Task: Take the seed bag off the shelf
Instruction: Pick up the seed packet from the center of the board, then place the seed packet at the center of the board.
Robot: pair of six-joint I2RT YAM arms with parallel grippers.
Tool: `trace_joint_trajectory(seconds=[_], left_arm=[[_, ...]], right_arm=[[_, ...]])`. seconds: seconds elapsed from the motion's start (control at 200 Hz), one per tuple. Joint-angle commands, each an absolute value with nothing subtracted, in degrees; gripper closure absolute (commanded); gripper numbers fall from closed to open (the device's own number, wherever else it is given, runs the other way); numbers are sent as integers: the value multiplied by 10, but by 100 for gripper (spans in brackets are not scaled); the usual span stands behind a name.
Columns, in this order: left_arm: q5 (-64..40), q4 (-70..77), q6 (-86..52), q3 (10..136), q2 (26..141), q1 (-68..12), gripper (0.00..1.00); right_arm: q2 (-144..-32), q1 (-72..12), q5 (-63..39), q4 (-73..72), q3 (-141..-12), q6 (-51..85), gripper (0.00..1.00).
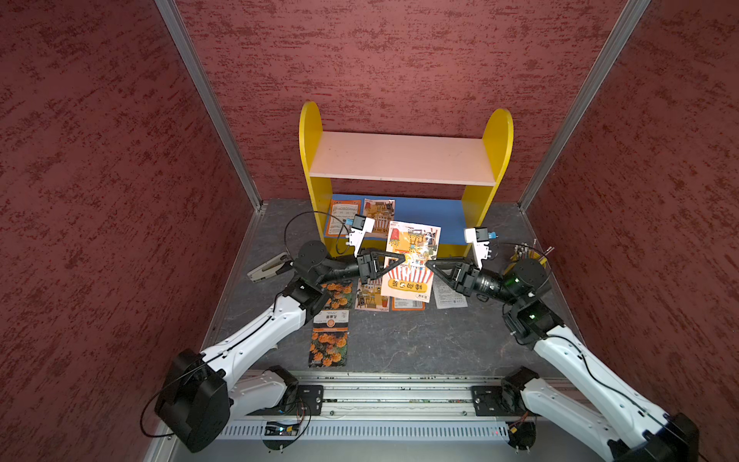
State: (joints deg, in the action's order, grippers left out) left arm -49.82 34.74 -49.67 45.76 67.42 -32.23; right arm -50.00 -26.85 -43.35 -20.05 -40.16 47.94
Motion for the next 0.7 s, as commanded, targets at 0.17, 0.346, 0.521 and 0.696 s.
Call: trace_joint_trajectory(seconds=[0.17, 0.346, 0.521, 0.696], left_arm=[[-492, 322, -474, 479, 691, -322, 89], [-489, 286, -464, 497, 696, -298, 51], [-477, 145, -403, 518, 678, -243, 0], [-394, -92, -273, 572, 648, -225, 0]], right_arm=[[-505, -274, -440, -181, -436, 461, 100], [-502, -274, -405, -108, -443, 429, 100], [-503, -275, -374, -31, -436, 407, 100], [-503, -304, -340, -15, -377, 423, 100]])
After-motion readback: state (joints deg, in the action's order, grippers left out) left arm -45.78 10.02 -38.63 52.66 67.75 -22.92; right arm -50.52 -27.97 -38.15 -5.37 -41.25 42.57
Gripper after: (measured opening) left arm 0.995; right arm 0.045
